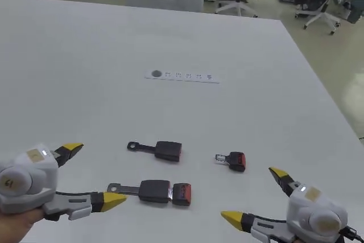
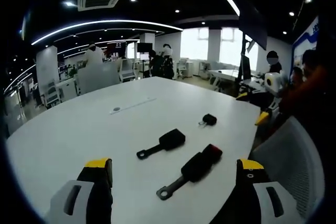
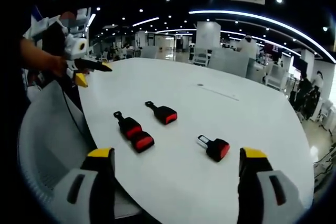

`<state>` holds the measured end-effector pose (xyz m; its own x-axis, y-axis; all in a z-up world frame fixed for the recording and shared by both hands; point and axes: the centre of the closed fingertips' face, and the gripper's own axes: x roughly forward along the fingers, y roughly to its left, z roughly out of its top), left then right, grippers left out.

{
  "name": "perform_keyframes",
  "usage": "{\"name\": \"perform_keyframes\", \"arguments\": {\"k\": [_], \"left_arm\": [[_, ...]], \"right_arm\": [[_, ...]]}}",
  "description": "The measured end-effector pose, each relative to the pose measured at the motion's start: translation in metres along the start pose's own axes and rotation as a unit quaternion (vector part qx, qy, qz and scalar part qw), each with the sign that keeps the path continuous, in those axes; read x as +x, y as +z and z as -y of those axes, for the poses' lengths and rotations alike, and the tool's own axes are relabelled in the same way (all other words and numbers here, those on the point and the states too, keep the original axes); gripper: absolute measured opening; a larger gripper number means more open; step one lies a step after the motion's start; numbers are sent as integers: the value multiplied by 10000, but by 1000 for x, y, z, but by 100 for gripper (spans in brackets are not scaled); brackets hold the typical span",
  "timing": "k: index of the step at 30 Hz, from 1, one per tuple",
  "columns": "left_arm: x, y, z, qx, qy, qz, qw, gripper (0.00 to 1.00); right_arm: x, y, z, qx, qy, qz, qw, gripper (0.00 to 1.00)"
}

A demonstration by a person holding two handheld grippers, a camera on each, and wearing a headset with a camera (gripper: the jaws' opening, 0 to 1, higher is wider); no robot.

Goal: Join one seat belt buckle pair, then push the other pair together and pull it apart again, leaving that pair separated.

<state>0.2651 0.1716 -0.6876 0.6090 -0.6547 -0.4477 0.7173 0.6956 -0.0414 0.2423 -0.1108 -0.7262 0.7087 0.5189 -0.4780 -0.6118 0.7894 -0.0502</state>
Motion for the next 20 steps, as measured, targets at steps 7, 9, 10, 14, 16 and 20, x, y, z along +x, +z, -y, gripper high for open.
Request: {"name": "perform_keyframes", "arguments": {"k": [7,9,10,14,16,20], "left_arm": [[0,4,-4,8,35,31,10000,100],[0,4,-5,-11,42,18,10000,100],[0,4,-6,-12,44,19,10000,100],[0,1,-6,7,-21,-30,10000,100],[-1,0,-8,27,-43,-52,10000,100],[-2,-1,-12,59,-92,-50,9999,100]], "right_arm": [[3,6,6,-64,3,6,10000,100],[4,6,6,-86,22,-4,10000,100],[4,6,6,-93,44,-5,9999,100],[6,4,5,-166,158,-44,9997,100],[7,2,4,-206,233,-85,9995,100],[6,-1,6,-206,290,-131,9993,100]]}}
